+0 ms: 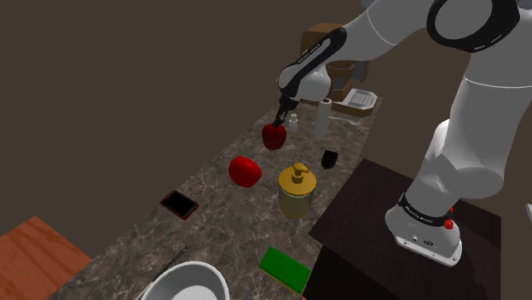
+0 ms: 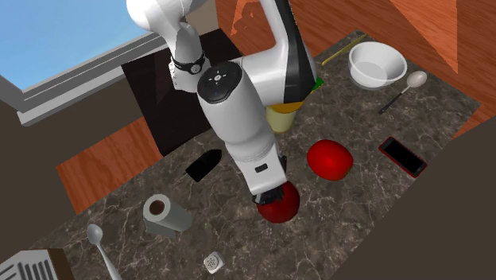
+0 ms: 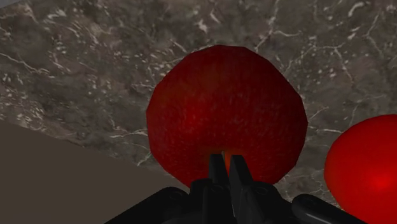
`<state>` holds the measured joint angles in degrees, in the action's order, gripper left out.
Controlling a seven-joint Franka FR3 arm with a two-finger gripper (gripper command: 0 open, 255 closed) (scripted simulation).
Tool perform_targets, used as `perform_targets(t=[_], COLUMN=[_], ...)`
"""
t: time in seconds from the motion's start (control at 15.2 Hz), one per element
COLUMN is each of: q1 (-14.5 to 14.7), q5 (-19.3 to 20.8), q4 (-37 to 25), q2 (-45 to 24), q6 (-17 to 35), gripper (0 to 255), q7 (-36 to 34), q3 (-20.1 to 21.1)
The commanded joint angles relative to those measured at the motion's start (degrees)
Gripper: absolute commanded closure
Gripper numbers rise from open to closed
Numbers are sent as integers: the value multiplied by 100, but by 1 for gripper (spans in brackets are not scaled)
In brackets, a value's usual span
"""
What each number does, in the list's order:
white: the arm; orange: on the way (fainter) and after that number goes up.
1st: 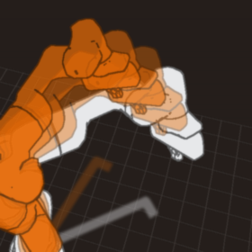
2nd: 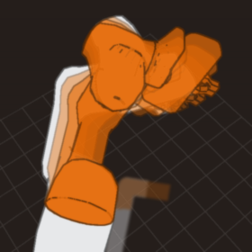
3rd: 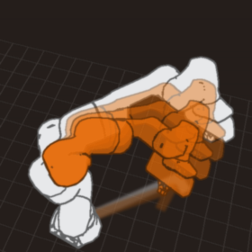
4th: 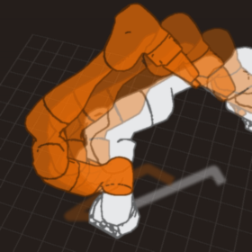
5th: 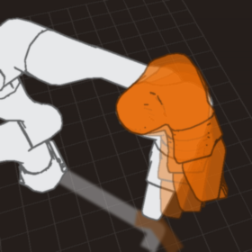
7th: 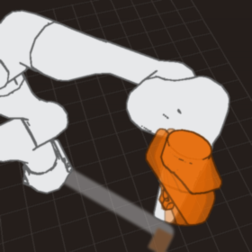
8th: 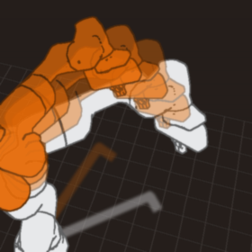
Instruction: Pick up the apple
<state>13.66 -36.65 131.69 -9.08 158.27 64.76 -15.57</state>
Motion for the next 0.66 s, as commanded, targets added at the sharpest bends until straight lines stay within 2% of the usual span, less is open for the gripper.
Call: perform_targets(t=[0.0,0.46,0.59], q1=[43,110,108], q5=[226,911,926], q4=[25,-36,-38], q2=[149,566,575], q6=[-97,-487,-496], gripper=[255,255,255], q7=[-195,-790,-803], q3=[-71,-224,-224])
